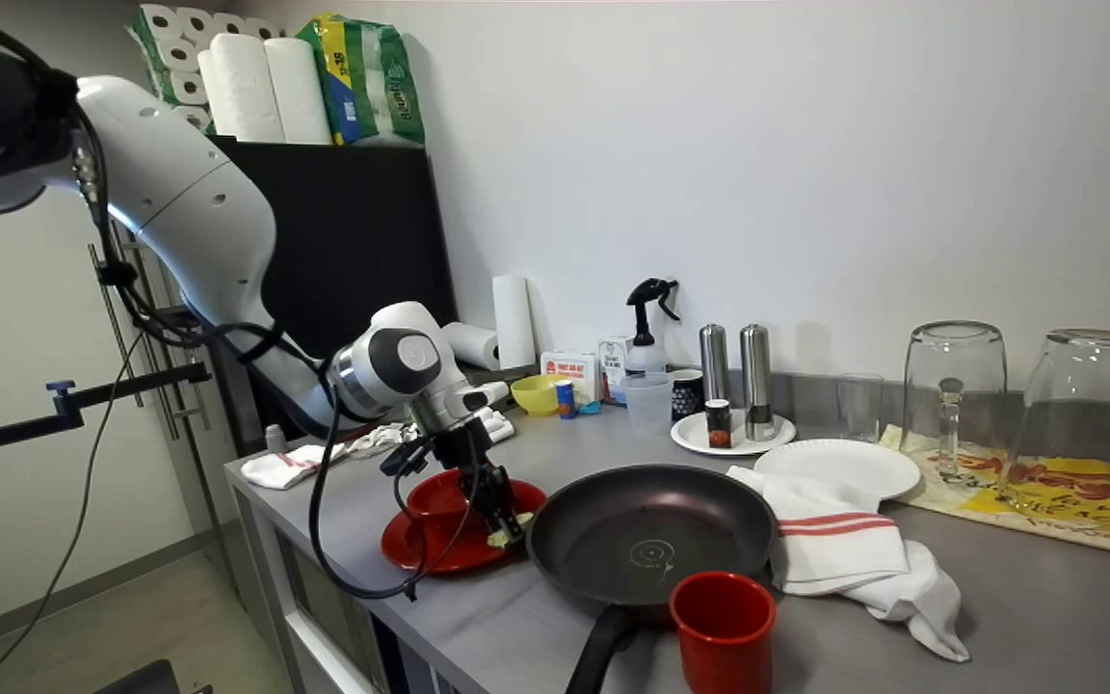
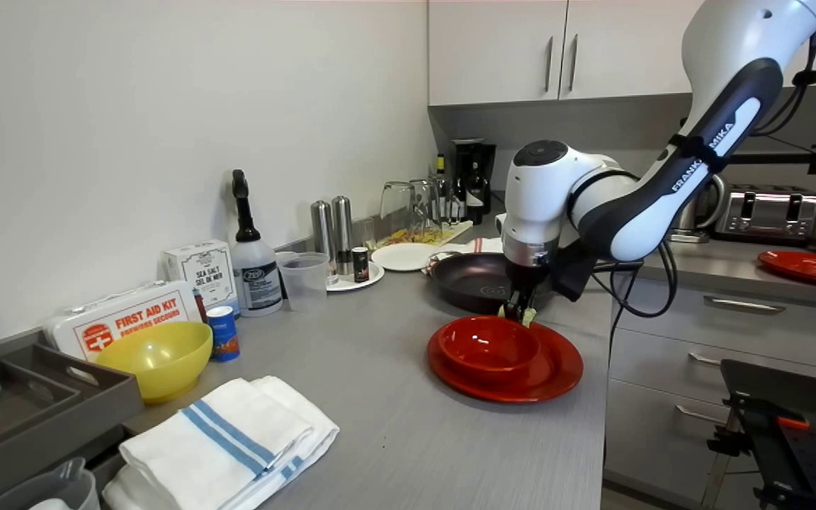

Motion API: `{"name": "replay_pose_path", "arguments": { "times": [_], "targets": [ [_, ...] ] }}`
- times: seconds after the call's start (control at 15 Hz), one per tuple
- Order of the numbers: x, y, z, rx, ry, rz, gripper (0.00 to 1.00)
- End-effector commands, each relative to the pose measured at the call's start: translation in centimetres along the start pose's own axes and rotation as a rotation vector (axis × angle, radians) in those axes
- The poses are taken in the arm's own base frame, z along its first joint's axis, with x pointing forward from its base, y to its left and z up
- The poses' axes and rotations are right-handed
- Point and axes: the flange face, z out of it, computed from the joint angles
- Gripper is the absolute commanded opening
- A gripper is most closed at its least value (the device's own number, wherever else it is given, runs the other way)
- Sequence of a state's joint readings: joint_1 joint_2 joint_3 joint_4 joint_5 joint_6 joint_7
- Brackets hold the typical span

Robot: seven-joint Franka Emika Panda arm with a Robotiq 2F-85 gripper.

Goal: Clean the plate and the bowl with the sponge

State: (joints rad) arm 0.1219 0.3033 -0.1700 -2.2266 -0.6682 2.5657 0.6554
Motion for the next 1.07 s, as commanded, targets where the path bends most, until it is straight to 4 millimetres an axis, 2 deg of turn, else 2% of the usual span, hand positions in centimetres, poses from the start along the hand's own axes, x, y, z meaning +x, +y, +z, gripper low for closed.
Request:
{"name": "replay_pose_path", "arguments": {
  "times": [0.0,0.33,1.0],
  "targets": [
    [-0.6,-0.2,0.0,0.027,-0.040,0.001,0.25],
    [-1.2,-0.6,-0.4,0.136,-0.177,-0.019,0.25],
    [-1.2,-0.8,-1.1,0.195,-0.301,-0.059,0.25]
  ]
}}
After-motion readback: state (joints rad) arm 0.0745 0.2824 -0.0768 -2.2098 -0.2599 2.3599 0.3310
